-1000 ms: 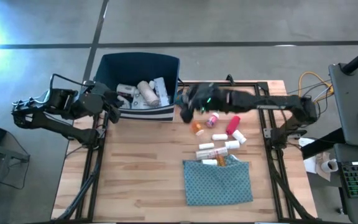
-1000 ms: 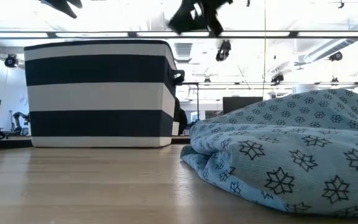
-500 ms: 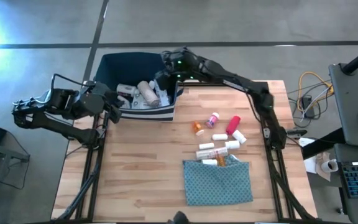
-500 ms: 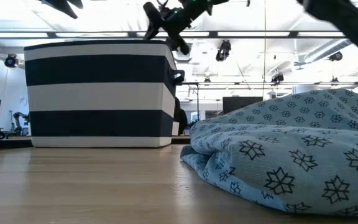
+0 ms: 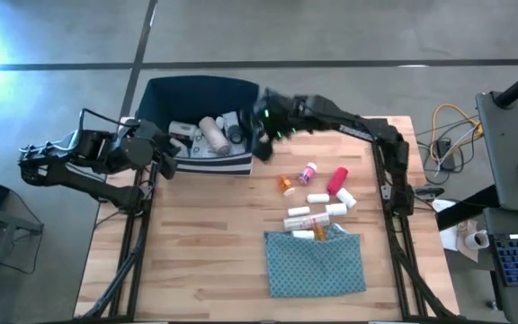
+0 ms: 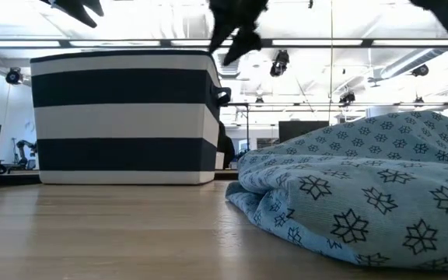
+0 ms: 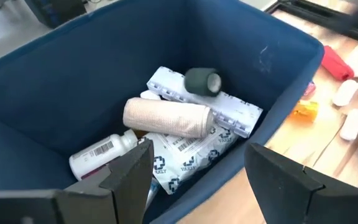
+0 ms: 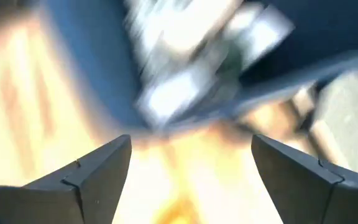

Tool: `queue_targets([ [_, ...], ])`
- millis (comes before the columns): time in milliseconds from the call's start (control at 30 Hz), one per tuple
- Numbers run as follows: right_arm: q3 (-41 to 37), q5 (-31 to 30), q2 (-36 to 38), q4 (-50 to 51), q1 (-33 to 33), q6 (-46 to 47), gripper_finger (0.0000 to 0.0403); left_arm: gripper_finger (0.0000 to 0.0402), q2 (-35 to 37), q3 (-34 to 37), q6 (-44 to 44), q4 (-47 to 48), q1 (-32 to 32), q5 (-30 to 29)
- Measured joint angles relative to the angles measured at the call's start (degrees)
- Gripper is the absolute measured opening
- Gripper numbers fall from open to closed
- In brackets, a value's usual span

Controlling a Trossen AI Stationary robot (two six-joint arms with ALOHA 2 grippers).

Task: Pick & place medical supplies in basket/bin
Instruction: Put the white medicine bottle into the blue bin

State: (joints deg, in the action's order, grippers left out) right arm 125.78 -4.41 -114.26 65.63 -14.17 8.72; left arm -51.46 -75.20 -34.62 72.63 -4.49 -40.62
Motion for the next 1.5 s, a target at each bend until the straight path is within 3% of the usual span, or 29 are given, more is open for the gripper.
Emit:
queue_targets([
  [133, -9.49, 0.87, 4.99, 9.45, 4.99, 0.03, 0.032, 0.023, 0.0, 0.83, -0.01, 0.01, 0.0, 0.0],
  [267, -25.43, 1.6, 10.31, 10.06, 11.1, 1.82, 0.031, 0.023, 0.0, 1.67, -0.01, -0.01, 0.0, 0.0],
  [467, -45.13, -0.4, 18.64, -1.55, 20.39, 13.38, 0.0304, 0.023, 0.02, 3.61, -0.01, 0.01, 0.0, 0.0],
  [633, -55.15, -2.63, 20.52, -11.08, 26.26, 23.89, 0.0305, 0.023, 0.02, 4.46, 0.04, 0.01, 0.0, 0.0],
  [867, -59.85, -1.08, 18.86, -16.98, 31.28, 33.01, 0.0303, 0.023, 0.08, 4.22, 0.1, -0.01, 0.0, -0.02],
  [1167, -59.8, -1.95, 13.57, -22.88, 35.35, 30.54, 0.0302, 0.023, 0.12, 4.22, 0.03, 0.01, 0.0, 0.0],
  [1500, -59.71, -1.79, 8.02, -25.36, 35.25, 27.05, 0.0296, 0.023, 0.11, 4.22, 0.01, -0.01, 0.01, -0.01],
])
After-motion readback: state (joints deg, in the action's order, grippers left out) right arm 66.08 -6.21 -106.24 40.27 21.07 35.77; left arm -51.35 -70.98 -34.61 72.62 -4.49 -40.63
